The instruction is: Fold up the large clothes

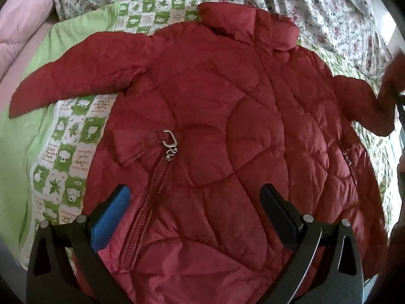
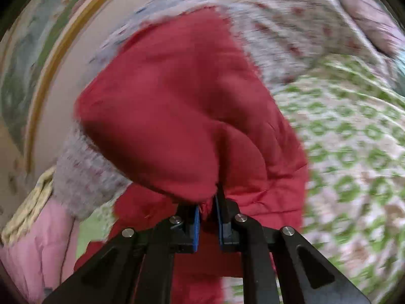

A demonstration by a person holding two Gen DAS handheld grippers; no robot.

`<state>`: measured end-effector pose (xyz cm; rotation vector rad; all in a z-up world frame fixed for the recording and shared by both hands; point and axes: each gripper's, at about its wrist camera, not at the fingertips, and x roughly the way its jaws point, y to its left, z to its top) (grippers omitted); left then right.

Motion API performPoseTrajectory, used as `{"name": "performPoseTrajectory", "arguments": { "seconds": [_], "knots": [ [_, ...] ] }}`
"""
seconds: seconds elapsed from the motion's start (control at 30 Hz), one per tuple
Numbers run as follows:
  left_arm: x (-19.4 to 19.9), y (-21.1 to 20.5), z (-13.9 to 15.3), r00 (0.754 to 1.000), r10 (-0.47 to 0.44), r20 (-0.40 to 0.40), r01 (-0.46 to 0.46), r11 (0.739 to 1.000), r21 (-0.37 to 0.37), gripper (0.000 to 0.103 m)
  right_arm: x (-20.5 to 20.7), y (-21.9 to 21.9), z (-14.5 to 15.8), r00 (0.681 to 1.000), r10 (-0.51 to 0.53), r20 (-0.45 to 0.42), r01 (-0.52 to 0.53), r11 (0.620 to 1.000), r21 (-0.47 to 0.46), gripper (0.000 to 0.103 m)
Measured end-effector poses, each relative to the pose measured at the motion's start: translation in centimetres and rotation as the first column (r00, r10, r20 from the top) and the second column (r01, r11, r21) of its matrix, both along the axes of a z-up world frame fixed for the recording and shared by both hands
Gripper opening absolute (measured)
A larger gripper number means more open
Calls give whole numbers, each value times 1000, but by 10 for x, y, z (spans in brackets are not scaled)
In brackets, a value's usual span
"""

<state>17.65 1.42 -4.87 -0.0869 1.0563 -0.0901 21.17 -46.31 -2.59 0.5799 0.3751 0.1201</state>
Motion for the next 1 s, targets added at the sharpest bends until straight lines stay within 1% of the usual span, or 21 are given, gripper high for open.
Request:
{"name": "performPoseTrajectory", "arguments": {
  "seconds": [0.13,0.2,0.27,0.3,0.37,0.53,0.6,0.73,0.83,0.9,0.97,1.0],
  "knots": [
    [0,12,5,1000,-1,13,1,1000,-27,102,17,62,18,988,153,4,-152,986,-69,10],
    [2,19,8,1000,1,20,0,999,-51,102,30,101,22,971,239,-13,-239,965,-110,10],
    [5,25,10,1000,4,20,-2,996,-86,102,41,133,21,954,298,-39,-300,943,-141,10],
    [6,30,12,1000,5,22,-2,993,-118,102,49,154,18,942,331,-62,-336,928,-159,10],
    [9,36,15,1000,2,27,2,987,-161,102,61,183,7,923,371,-102,-384,906,-179,9],
    [32,53,20,1000,-2,11,5,963,-270,102,86,251,-27,881,423,-211,-469,841,-269,10],
    [44,59,20,1000,-3,2,4,955,-296,102,91,276,-44,865,437,-248,-498,811,-306,10],
    [75,66,17,999,-11,-32,-2,932,-361,102,96,303,-71,843,450,-294,-533,771,-349,10],
    [106,70,12,998,-7,-66,-22,904,-427,102,91,318,-84,826,476,-301,-561,740,-370,10],
    [124,72,7,995,-3,-95,-41,888,-459,102,88,326,-88,821,482,-305,-570,718,-398,11],
    [146,72,1,993,-11,-119,-52,856,-514,102,88,331,-90,818,486,-308,-575,704,-416,14],
    [152,72,-2,992,-17,-124,-51,850,-524,102,89,332,-90,818,486,-309,-575,701,-421,15]
  ]
}}
